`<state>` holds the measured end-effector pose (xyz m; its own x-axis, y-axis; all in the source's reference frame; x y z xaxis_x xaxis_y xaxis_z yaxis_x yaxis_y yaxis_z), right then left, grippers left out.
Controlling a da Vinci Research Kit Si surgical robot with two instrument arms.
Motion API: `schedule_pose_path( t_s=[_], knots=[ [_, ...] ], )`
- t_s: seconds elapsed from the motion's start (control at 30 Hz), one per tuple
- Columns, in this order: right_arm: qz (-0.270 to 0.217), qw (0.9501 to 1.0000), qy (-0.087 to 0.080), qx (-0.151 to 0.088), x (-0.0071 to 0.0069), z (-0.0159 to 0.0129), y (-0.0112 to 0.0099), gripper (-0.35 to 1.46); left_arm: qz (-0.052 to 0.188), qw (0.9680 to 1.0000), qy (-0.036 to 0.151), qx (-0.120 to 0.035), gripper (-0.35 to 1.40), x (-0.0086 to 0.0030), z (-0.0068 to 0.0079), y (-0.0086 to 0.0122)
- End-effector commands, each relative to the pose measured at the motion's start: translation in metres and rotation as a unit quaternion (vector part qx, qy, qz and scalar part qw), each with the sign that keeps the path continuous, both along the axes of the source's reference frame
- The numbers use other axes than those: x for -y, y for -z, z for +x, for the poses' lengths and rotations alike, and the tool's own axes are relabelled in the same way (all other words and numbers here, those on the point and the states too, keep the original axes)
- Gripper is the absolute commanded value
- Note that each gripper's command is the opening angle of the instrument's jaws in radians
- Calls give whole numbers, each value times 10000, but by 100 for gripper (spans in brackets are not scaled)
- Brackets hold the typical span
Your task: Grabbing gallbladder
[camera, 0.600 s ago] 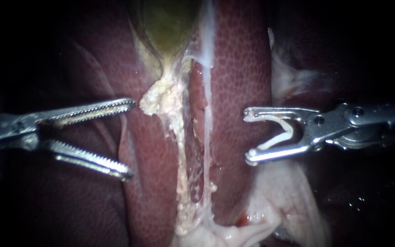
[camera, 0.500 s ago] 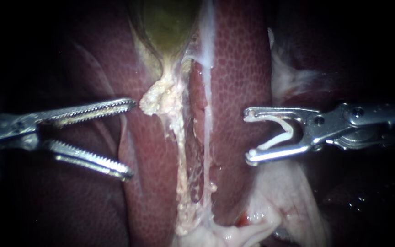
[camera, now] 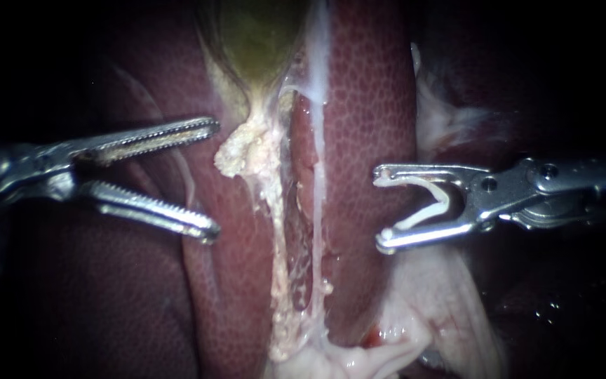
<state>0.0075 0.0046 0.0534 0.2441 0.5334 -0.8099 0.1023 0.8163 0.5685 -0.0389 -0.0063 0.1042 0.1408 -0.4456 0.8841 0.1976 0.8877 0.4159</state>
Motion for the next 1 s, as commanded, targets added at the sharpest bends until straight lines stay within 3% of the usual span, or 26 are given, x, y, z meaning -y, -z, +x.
schedule_pose_path(
  t_s=[0.03, 0.23, 0.5, 0.6, 0.63, 0.67, 0.83, 1.0],
  knots=[
    [1, 10000, -3, 1, 0, 0, 0, 60, 2, 10000, 4, -5, 73, -2, -2, -3],
    [1, 10000, -2, 1, 0, 0, 0, 60, -12, 10000, 20, -17, 69, -8, -14, -20],
    [1, 10000, -2, 0, 0, 1, 0, 60, -39, 9998, 144, -112, 46, -4, -20, -40],
    [1, 10000, -3, 1, 0, 1, 0, 60, 31, 9995, 268, -175, 14, -4, -18, -42],
    [1, 10000, -4, 1, 0, 1, 0, 60, 78, 9992, 344, -192, -3, -4, -16, -42],
    [1, 10000, -4, 1, 0, 1, 0, 60, 76, 9990, 377, -234, -31, -4, -15, -42],
    [1, 10000, -3, 1, 0, 1, 1, 60, 212, 9977, 370, -535, -35, -4, -4, -48],
    [1, 10000, -3, 1, 0, 1, 1, 60, 351, 9962, 520, -601, -35, -2, 3, -47]
  ],
)
